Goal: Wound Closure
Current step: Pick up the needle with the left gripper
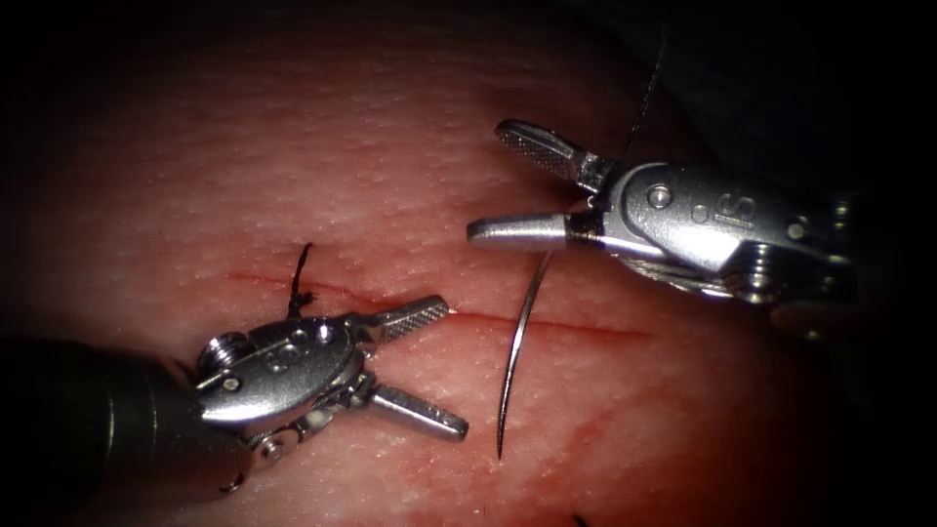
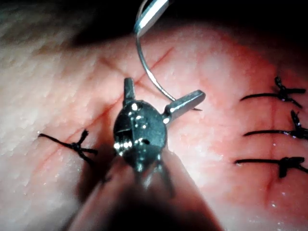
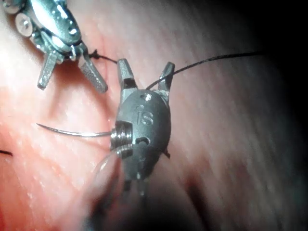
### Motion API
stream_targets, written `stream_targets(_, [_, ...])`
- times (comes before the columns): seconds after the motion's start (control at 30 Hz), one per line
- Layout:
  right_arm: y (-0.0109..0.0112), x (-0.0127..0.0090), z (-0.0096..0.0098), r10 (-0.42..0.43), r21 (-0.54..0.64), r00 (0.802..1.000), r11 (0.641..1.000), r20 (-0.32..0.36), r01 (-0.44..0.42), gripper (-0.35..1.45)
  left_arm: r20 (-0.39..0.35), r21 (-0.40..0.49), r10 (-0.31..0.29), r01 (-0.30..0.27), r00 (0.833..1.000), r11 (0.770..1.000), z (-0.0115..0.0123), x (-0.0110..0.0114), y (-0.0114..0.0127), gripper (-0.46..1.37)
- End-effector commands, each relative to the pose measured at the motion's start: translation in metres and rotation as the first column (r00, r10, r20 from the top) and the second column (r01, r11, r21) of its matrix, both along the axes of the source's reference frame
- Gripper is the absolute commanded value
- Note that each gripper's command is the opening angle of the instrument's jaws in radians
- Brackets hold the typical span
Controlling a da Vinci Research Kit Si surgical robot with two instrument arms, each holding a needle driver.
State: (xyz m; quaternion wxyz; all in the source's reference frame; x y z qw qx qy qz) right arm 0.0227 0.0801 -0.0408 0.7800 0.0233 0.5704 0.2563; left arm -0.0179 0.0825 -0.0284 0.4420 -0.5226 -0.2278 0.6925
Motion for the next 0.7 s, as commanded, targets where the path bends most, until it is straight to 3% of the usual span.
stream_targets(0.03, [0.0000,0.0001,0.0000,0.001,0.000,1.000,1.000,0.001,-0.001,0.77,-0.039,0.005,0.002,-0.002,0.999,1.000,0.0001,-0.0002,0.0000,1.00])
stream_targets(0.2, [0.0000,0.0001,0.0000,0.001,0.000,1.000,1.000,0.001,-0.001,0.77,-0.119,-0.025,-0.002,-0.001,0.993,1.000,0.0005,-0.0017,0.0004,1.02])
stream_targets(0.37, [-0.0001,0.0002,0.0000,0.001,0.000,1.000,1.000,0.001,-0.001,0.77,-0.143,-0.046,-0.010,0.004,0.990,0.999,0.0011,-0.0025,0.0008,0.86])
stream_targets(0.53, [-0.0002,0.0004,0.0000,0.000,-0.006,1.000,1.000,0.002,0.000,0.78,-0.164,-0.055,-0.025,0.016,0.986,0.998,0.0028,-0.0022,0.0014,0.92])
stream_targets(0.7, [-0.0002,0.0004,0.0000,0.000,-0.006,1.000,1.000,0.002,0.000,0.77,-0.181,0.004,-0.035,0.037,0.983,0.999,0.0053,-0.0026,0.0010,0.84])
